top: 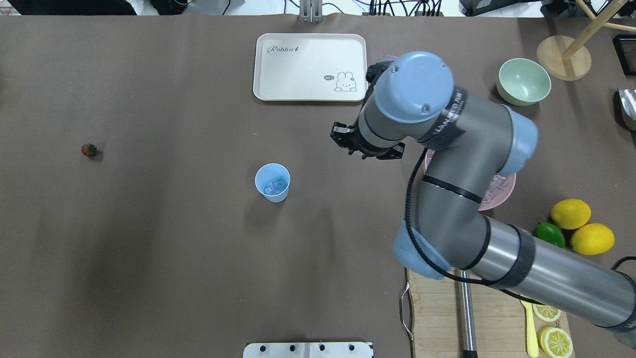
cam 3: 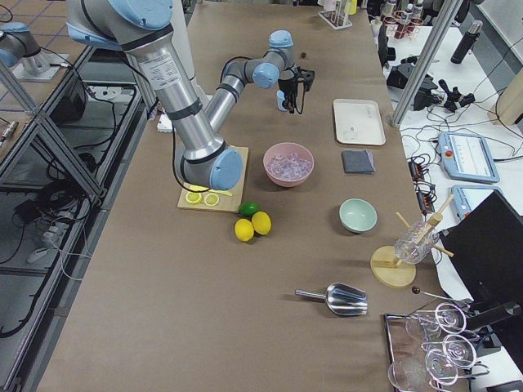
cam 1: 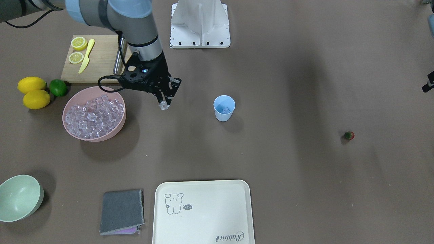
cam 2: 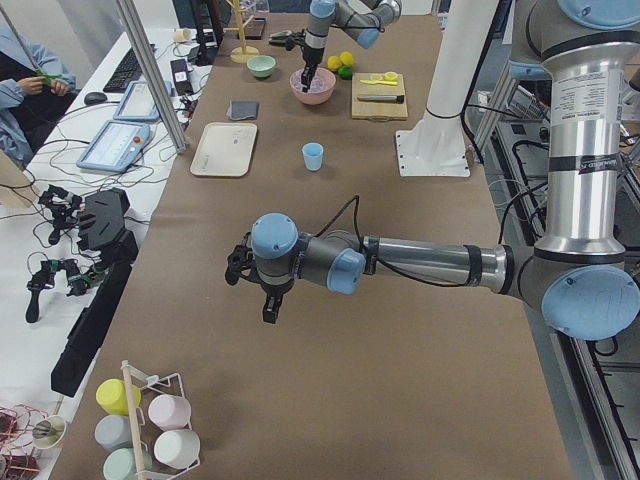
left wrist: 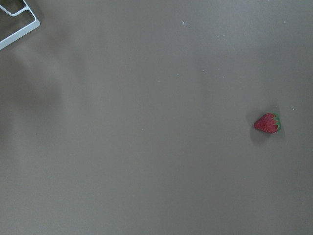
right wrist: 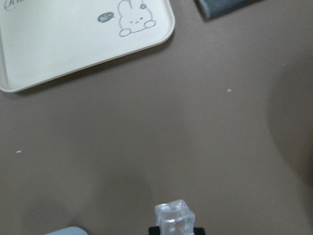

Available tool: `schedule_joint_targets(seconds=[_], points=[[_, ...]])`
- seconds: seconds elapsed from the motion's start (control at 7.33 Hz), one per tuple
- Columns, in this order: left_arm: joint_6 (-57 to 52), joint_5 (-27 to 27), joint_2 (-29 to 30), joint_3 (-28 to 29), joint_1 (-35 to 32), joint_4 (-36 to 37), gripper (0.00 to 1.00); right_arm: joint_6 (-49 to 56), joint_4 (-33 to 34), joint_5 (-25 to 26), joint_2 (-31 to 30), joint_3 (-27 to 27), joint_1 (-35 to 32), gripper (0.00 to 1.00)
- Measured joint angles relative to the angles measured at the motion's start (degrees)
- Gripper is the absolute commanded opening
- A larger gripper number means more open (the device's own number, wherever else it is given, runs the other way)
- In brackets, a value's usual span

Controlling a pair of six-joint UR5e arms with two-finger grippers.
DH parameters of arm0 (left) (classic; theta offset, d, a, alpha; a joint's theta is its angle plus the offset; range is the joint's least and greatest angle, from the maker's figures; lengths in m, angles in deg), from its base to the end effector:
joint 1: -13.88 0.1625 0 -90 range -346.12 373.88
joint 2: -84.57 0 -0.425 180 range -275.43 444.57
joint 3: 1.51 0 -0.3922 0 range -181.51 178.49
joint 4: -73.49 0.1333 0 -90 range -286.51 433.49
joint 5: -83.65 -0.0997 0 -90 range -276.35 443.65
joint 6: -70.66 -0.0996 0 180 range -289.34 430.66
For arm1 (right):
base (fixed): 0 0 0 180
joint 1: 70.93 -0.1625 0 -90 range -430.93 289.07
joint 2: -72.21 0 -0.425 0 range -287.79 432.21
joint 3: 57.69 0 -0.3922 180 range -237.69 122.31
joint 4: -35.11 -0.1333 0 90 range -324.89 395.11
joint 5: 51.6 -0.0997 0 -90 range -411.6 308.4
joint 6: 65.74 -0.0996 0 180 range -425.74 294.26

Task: Put ice and strawberries in cup
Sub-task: 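Carry the second ice cube with the right gripper over the cup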

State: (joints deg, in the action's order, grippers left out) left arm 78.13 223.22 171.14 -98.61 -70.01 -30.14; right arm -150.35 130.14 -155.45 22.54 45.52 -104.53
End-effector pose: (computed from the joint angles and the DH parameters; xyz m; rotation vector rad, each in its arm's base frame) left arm -0.0060 -0.4838 0.5937 0.1793 0.8856 0.1085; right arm -0.4780 -0.4490 0.1604 0.0674 -0.8746 0.3583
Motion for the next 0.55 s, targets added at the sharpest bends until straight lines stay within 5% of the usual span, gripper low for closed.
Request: schedule_joint_targets(seconds=[0.55], points=[[0.1,0.0,0.0,0.1,0.0,0.0,0.98,-6.7,2.3,5.0,18.0,-18.5,7.0,0.00]])
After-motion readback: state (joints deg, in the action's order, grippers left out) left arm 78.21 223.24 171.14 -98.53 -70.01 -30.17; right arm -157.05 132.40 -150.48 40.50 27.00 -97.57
